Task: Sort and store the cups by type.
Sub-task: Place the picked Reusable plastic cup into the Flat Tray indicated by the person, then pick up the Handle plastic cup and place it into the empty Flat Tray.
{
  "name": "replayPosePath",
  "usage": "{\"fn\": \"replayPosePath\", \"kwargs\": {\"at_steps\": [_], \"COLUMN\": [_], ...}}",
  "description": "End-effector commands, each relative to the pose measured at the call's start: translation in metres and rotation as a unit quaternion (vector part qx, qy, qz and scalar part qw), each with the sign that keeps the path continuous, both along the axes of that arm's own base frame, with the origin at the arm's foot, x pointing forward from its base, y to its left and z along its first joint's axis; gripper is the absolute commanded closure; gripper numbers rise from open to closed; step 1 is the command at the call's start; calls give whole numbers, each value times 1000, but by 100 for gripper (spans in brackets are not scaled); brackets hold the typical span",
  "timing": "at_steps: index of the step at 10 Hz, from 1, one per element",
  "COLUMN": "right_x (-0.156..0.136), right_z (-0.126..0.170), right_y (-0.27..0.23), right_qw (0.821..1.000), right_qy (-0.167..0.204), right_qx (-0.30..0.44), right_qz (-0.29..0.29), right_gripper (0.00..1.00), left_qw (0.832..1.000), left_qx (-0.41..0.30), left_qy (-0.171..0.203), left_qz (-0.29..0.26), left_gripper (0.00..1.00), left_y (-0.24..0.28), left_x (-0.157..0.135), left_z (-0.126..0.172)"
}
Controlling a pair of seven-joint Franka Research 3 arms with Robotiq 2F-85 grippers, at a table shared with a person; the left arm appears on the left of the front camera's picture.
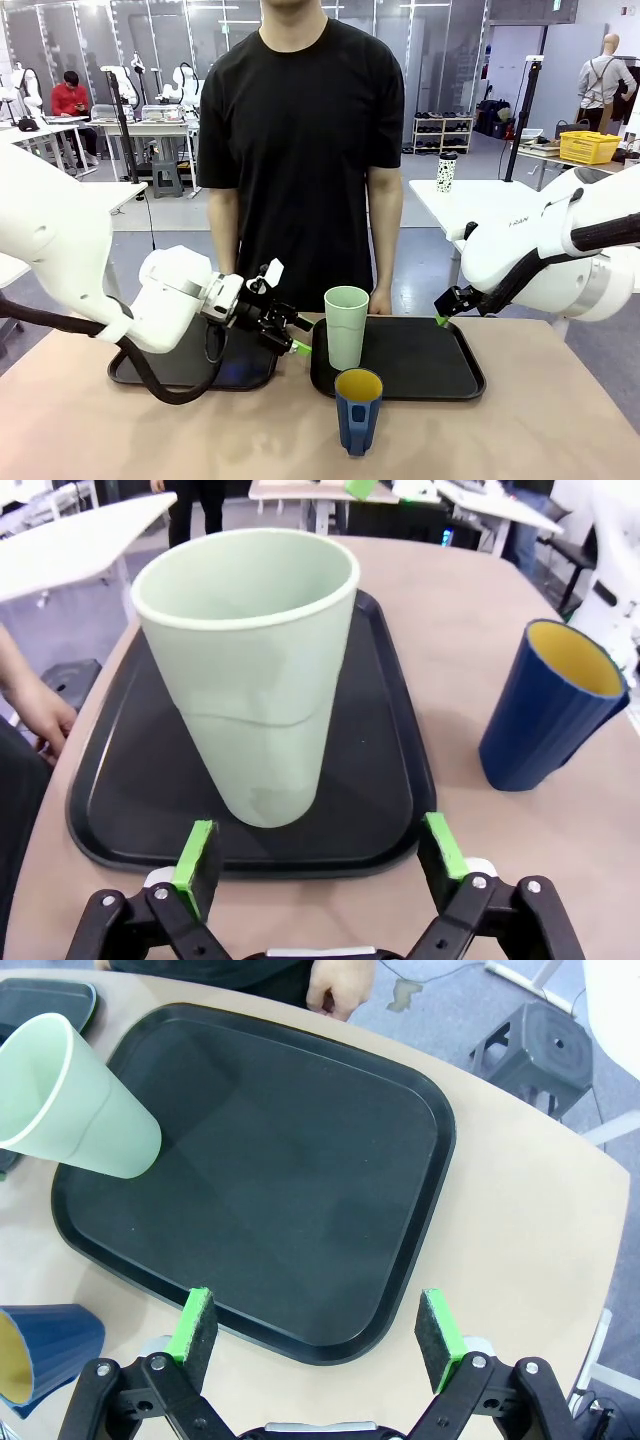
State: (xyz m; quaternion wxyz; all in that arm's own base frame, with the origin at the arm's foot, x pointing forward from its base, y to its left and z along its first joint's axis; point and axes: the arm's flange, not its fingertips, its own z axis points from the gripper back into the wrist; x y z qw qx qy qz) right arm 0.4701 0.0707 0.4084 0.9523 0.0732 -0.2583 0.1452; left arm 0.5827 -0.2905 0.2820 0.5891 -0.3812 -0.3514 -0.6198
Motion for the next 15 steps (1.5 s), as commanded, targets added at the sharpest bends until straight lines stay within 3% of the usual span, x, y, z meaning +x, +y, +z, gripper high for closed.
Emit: {"fn": "replayPosePath", "kwargs": {"at_steps": [1,10,12,15], "right_x": [-2,-2,-2,-2], "right_z": [-1,-1,-1,-1], "right_y": [-3,-3,-3,-3], "right_qw": [1000,1000,1000,1000], "right_qy": [1,1,1,1], "right_qx": [6,6,6,6], "right_qz": [2,2,2,2], "right_gripper": [0,0,0,0], "left_qw": [1000,1000,999,990], "left_qx": [-4,-1,31,127], "left_qy": [-8,0,-41,-55], "left_qz": [18,4,3,15], "left_gripper": [0,0,0,0], "left_y": [6,5,46,111], "left_x": [-12,-7,-37,-100], "left_z": [6,7,40,82]}}
